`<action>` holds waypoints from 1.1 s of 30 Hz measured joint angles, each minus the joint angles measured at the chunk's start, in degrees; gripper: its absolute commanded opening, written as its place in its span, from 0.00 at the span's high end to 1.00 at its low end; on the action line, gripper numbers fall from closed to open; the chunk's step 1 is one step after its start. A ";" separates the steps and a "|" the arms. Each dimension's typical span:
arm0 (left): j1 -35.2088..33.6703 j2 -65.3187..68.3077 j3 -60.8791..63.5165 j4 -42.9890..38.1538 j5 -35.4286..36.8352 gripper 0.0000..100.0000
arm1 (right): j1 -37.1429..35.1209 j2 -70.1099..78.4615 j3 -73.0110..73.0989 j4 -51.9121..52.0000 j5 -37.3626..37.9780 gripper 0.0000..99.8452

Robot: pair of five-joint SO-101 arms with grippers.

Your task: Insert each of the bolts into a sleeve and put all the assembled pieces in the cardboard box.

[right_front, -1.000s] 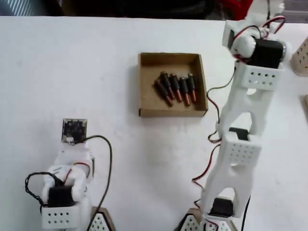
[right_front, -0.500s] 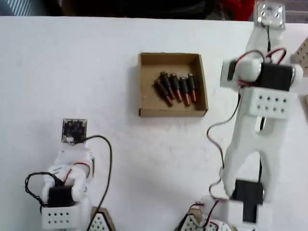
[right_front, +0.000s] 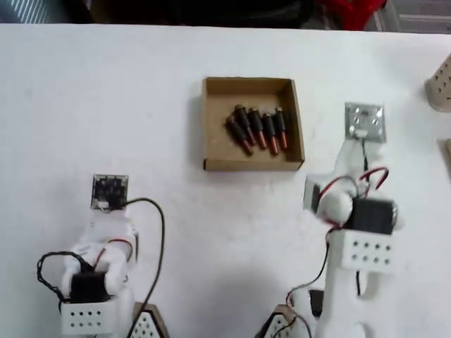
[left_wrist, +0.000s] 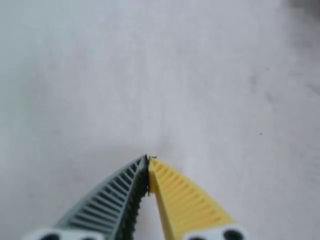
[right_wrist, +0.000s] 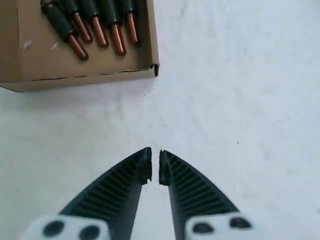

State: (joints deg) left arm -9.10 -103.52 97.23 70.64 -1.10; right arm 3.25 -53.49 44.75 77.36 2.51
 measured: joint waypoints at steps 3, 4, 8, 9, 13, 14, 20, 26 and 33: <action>0.00 -0.18 0.00 2.64 0.00 0.98 | -1.76 -7.03 12.92 -5.54 0.00 0.98; 0.00 -0.18 0.00 2.73 0.00 0.98 | -2.29 -9.23 16.70 -6.86 0.00 0.98; 0.00 -0.18 0.00 2.73 0.00 0.98 | -4.40 -17.32 27.78 -8.97 0.18 0.98; 0.00 -0.18 0.00 2.73 0.00 0.98 | -4.92 -19.16 29.98 -8.97 0.18 0.98; 0.00 -0.18 0.00 2.73 0.00 0.98 | -7.03 -25.93 37.89 -8.97 0.18 0.98; 0.00 -0.18 0.00 2.73 0.00 0.98 | -7.56 -27.52 39.74 -8.97 0.18 0.98; 0.00 -0.18 0.00 2.73 0.00 0.98 | -9.32 -37.36 46.68 -8.97 0.18 0.98; 0.00 -0.18 0.00 2.73 0.09 0.98 | -8.97 -47.12 51.43 -8.53 0.26 0.98; 0.00 -0.18 0.00 2.73 0.09 0.98 | -9.14 -48.88 51.60 -5.01 0.26 0.98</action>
State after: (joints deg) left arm -9.10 -103.69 97.23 73.36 -1.01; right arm -5.89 -102.37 96.35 72.35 2.77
